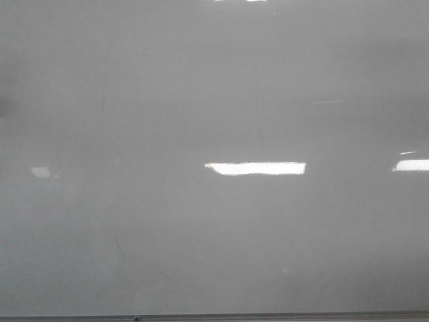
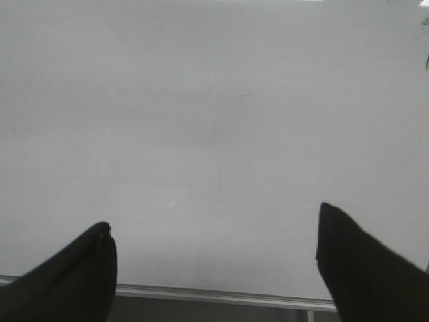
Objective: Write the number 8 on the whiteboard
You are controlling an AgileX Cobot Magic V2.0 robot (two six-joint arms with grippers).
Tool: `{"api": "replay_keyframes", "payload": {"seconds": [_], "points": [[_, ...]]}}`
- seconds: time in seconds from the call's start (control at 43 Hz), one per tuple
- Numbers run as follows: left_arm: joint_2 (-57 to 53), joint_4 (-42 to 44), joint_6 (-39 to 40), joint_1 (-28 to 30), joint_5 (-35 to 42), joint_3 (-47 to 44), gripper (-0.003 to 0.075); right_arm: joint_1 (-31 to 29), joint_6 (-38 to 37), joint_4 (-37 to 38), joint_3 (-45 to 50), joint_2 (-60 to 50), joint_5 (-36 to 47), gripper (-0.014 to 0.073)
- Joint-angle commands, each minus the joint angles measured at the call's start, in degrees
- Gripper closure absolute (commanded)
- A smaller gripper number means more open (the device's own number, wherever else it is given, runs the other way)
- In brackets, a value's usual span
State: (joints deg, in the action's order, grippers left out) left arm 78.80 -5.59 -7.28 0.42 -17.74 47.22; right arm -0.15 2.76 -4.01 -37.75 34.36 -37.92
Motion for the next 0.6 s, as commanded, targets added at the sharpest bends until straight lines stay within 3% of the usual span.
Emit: {"api": "replay_keyframes", "payload": {"seconds": [0.0, 0.186, 0.419, 0.581], "points": [[-3.7, -0.1, -3.3, -0.6, -6.0, 4.7, 0.0741, -0.2, 0.5, -0.7, -3.6, 0.6, 1.5, -0.0031], [-4.1, -0.2, -10.0, -5.0, -21.3, 11.2, 0.0741, -0.2, 0.5, -0.7, -6.8, 3.5, -2.2, -0.0031], [-4.1, -1.0, -20.2, -14.7, -27.4, 13.3, 0.0741, -0.1, 0.8, -0.7, -10.4, 10.6, -5.9, -0.0031], [-4.1, -6.9, -30.7, -21.9, -31.6, 13.4, 0.0741, 2.0, 8.3, -6.8, -12.5, 15.6, -7.7, -0.0030]]}}
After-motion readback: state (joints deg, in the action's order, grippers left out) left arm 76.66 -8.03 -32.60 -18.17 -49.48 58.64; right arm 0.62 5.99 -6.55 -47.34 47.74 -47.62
